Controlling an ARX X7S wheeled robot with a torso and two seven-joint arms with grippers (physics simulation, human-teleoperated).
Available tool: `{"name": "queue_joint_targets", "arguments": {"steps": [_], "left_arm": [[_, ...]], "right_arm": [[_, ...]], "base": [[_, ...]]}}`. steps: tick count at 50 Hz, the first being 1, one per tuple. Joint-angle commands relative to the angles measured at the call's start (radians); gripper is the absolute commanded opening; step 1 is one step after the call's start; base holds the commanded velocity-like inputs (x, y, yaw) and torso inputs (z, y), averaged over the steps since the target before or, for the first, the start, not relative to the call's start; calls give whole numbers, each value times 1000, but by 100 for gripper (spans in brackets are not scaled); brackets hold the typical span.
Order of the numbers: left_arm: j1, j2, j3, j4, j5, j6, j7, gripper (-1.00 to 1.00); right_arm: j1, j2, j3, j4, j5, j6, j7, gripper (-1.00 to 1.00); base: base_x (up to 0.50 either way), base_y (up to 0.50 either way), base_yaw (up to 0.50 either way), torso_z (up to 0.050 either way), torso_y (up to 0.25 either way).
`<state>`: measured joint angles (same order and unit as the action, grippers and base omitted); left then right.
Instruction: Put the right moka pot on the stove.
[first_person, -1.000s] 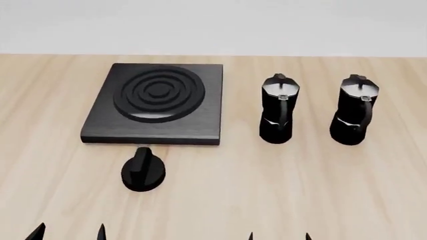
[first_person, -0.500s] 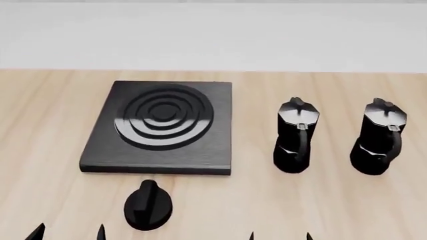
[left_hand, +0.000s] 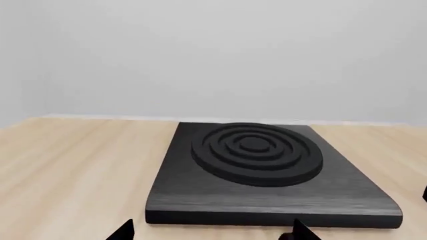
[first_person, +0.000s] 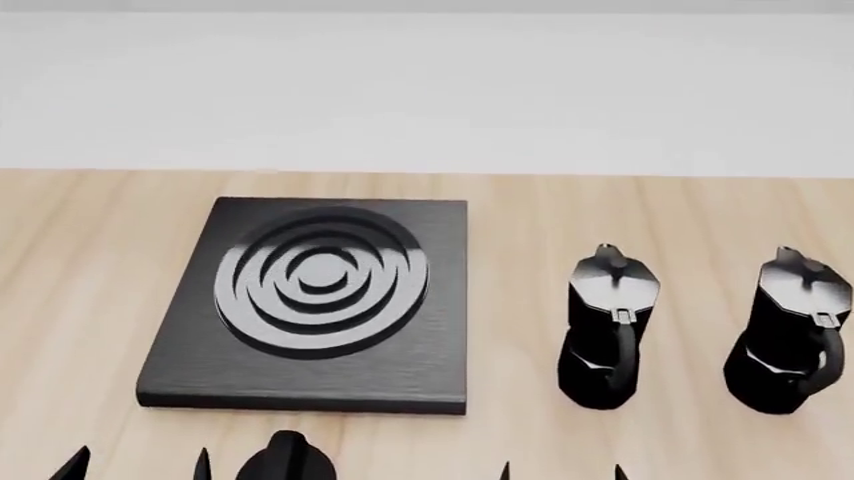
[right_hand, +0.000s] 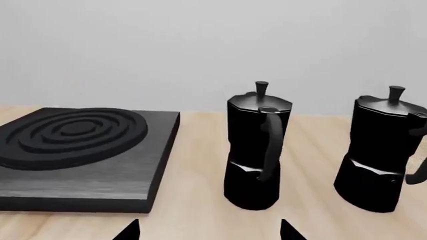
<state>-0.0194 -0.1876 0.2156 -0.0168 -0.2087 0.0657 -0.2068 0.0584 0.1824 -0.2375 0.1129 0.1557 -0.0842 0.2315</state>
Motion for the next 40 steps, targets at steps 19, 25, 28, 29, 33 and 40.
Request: {"name": "queue_joint_targets", "arguments": {"steps": [19,25,28,29,33,40], "left_arm": [[-1,-13,14,7,-11,-2,-16,100],[-11,-13,17,-5,-5,-11,-25,100],[-18,-13,13,-6,-24,-26,-22,100],[-18,-14,12,-5,-30,-24,-18,100],[-9,-63,12,251,-52,-210,-65,100],[-38,-122,-18,526,-113,-421,-119,100]], "right_arm": [[14,7,-14,27,14,-14,6,100],[17,9,-15,20,18,-5,12,100],[12,15,-13,-2,28,7,12,100],[12,15,-13,-6,29,10,13,100],[11,49,0,-166,39,111,40,100],[6,84,5,-356,49,249,76,100]], "base": [[246,0,0,0,1],[110,0,0,0,0],[0,0,0,0,0],[0,0,0,0,0],[0,0,0,0,0],[0,0,0,0,0]]}}
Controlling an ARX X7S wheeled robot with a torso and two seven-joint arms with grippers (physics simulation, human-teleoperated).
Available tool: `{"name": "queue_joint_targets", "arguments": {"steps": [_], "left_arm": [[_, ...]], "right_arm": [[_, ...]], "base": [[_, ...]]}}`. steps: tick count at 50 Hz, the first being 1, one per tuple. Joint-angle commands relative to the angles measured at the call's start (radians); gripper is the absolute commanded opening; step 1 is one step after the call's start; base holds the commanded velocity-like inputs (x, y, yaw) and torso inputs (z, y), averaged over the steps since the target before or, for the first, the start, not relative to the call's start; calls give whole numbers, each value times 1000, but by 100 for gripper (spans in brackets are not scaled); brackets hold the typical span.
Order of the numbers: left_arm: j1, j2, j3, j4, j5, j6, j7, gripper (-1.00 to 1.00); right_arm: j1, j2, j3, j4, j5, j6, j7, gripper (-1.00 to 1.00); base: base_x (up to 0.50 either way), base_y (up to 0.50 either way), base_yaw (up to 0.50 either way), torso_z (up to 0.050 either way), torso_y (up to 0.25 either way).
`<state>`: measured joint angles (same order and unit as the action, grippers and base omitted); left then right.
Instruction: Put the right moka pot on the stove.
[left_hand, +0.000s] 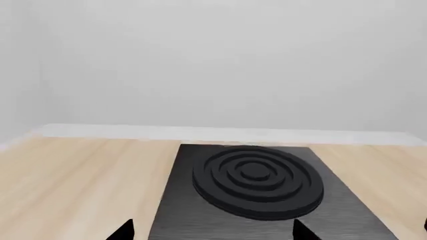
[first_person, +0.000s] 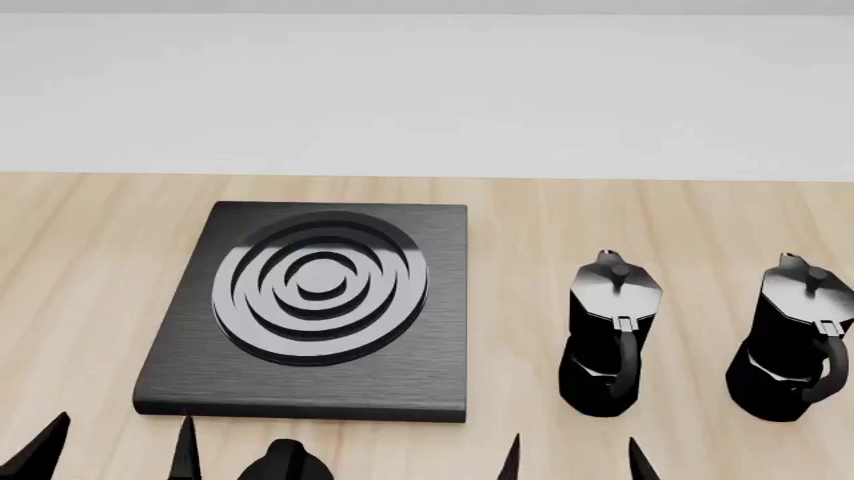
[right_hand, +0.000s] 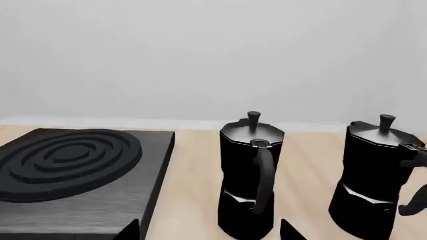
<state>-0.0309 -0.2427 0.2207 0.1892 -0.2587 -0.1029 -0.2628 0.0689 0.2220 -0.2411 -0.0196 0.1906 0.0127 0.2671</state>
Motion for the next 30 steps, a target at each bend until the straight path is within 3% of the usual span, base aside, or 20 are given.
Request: {"name": "queue_joint_targets", "arguments": {"steps": [1,15,20,30], "left_arm": [[-35,-73,-30,354,-75,-286,-73,100],[-157,-133,-87,640,-181,-585,-172,100],[-256,-139,-144,765,-290,-744,-222,100],[-258,-150,-138,763,-304,-737,-237,100]], "right_arm": [[-4,50,11,-245,20,166,41,100],[53,94,32,-462,63,328,65,100],[81,111,43,-559,86,410,83,100],[82,113,41,-559,88,409,86,100]], "base": [[0,0,0,0,0],[0,0,0,0,0],[0,0,0,0,0],[0,0,0,0,0]]}}
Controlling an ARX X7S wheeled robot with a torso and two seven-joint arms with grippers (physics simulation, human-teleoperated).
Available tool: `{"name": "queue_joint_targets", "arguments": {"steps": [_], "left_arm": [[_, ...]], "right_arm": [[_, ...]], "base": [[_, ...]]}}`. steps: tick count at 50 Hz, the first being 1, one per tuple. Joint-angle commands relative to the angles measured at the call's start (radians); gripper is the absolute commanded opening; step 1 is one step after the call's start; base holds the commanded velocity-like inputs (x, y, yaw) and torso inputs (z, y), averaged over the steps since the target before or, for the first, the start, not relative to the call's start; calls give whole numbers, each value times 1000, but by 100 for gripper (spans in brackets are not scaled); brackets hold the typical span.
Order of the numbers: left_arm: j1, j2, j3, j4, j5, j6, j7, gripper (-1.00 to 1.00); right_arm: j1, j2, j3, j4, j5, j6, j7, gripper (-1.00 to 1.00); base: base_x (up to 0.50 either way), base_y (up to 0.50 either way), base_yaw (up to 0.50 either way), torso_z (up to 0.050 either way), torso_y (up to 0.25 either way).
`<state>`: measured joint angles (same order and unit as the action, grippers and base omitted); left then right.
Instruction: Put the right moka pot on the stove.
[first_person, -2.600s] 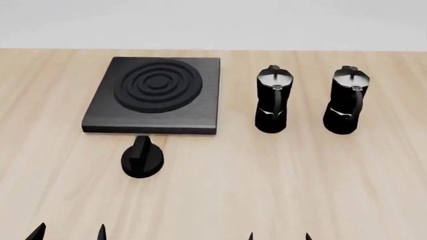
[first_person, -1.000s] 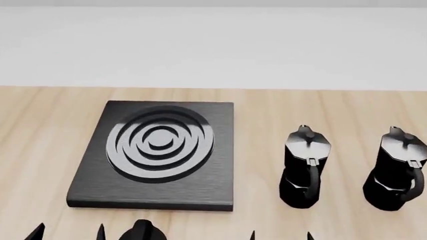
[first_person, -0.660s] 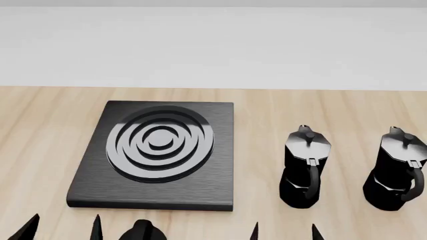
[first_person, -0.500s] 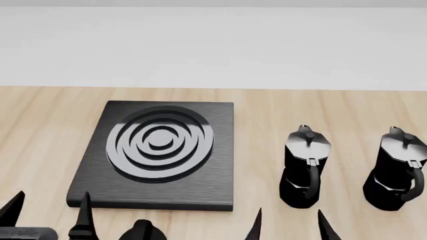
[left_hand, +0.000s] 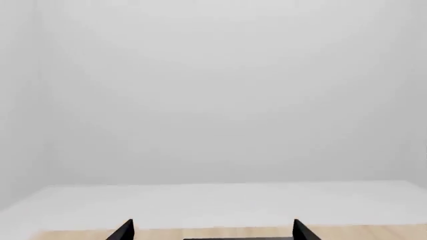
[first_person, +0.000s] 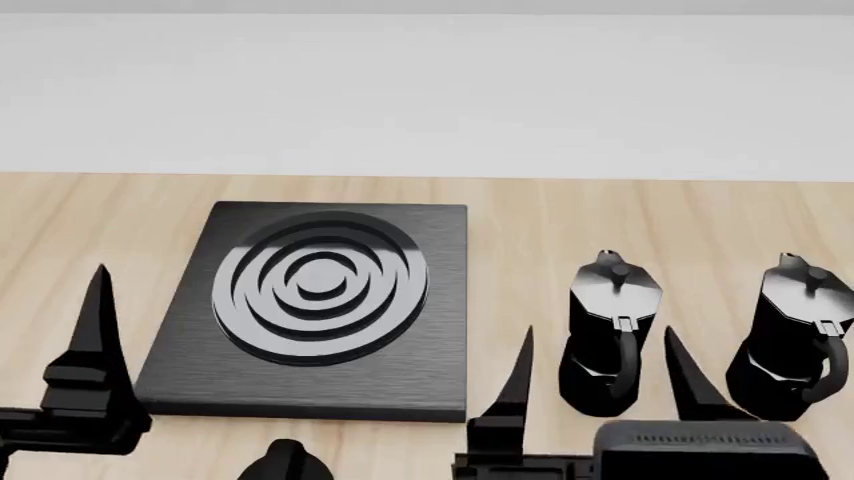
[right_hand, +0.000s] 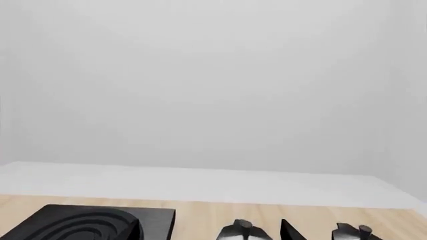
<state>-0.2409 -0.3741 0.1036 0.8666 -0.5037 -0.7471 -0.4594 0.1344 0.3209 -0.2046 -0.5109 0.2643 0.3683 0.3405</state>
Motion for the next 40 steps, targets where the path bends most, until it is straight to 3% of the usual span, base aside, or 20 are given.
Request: {"name": "queue_joint_targets", "arguments": {"steps": [1,33,40], "left_arm": [[-48,-20,-20,85,-60,-91,-42,100],[-35,-58,33,71,-39,-46,-80,100],[-31,-63,39,73,-35,-40,-92,100]], "right_arm": [[17,15,5,-68,15,53,13,100],[27,24,-2,-71,0,56,39,100],[27,27,-10,-88,-2,68,45,100]], "base": [[0,0,0,0,0],[0,0,0,0,0],[0,0,0,0,-141]]}}
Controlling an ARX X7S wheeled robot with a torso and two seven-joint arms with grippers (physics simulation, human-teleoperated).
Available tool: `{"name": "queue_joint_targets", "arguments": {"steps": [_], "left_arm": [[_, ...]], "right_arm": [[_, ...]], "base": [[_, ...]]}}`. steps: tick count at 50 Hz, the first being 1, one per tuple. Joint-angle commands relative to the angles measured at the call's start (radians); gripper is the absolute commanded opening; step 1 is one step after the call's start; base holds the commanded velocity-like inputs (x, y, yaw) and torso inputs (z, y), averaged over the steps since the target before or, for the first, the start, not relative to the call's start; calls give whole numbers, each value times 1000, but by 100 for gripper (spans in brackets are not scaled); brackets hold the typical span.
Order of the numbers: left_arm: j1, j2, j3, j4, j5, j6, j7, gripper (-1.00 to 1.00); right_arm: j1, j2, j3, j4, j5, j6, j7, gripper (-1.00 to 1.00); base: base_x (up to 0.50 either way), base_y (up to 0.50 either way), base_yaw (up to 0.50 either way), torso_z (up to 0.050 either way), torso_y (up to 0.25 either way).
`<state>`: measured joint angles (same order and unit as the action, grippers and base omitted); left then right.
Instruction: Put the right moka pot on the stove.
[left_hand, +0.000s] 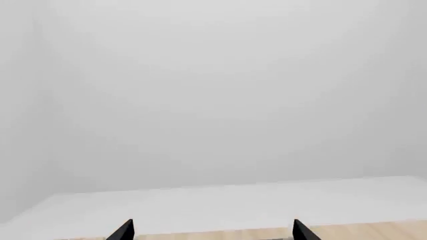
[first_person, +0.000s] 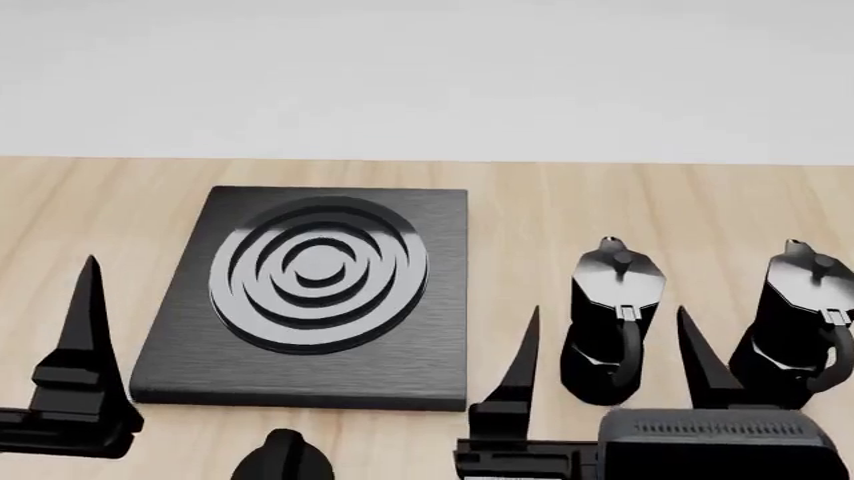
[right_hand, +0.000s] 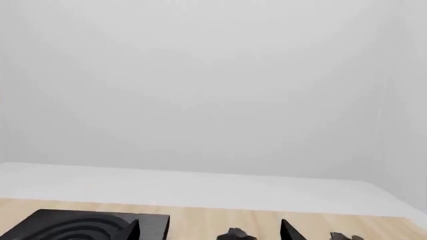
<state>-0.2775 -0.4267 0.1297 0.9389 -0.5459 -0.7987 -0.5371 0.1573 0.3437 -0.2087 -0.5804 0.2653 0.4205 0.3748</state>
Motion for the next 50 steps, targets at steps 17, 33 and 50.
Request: {"name": "queue_joint_targets", "arguments": {"steps": [17,33,50], "left_arm": [[16,-18,14,-8,-4,39,-23,100],[11,-22,9,-15,-25,48,-36,100],[14,-24,-10,-19,-60,55,-51,100]], "right_arm": [[10,9,-7,-15,-2,17,18,100],[5,16,-11,-7,-1,2,15,100],[-47,70,40,6,14,-107,-26,100]], "base": [[0,0,0,0,-147],[0,0,0,0,-144],[0,0,0,0,-9]]}}
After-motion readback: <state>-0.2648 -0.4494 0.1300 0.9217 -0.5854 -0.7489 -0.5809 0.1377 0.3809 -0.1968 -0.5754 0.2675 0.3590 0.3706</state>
